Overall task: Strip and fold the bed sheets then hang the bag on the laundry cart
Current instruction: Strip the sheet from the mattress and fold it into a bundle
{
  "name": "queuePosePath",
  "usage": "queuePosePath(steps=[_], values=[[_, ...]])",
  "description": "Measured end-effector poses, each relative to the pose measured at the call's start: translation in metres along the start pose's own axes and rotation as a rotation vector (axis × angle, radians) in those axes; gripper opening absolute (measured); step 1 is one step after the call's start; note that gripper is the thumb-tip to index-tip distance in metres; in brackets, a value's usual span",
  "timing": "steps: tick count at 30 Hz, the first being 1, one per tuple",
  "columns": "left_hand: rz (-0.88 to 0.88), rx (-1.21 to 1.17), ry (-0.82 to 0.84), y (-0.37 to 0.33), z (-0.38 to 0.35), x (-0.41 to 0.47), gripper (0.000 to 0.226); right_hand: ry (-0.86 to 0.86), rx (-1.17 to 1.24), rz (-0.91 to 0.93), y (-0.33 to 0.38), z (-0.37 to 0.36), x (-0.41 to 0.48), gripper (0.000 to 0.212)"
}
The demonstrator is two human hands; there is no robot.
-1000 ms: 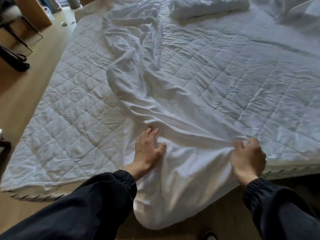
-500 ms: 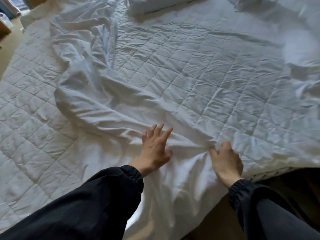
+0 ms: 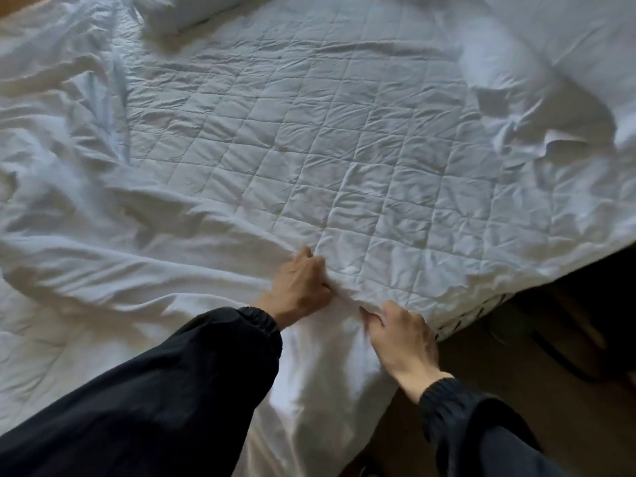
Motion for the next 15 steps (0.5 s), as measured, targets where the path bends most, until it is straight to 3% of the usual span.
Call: queuePosePath(steps=[4,8,12,15], values=[[-0.066,-0.143,-0.095,-0.034,0.001,0.003,0.012,-0.083,0.017,-0.033,-0.016,0.034,-0.002,0.031],[-0.152,-0.24,-0.17,-0.089,0.004,0.017,0.014,-0.192,-0.127,-0.085,-0.054,0.081,0.008,0.025],[-0.165,-0.241,-0.054,-0.102,-0.018,0.02,0.022,-0.168,-0.268,-0.136,-0.073,0.08,0.015,0.025],[-0.237,-0.182,0.03,-0.088,-0.033,0.006,0.052,-0.132,-0.234,-0.214,-0.074,0.061,0.014,0.021]])
Point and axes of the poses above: each hand's wrist, its own x-axis towards the middle knuckle, its own z-axis out of the back of the hand, y = z × x, the point moved 6 cm from there along x, towards the middle knuckle, and after that the axes turned 2 degrees about -x, right-handed, at the moved point
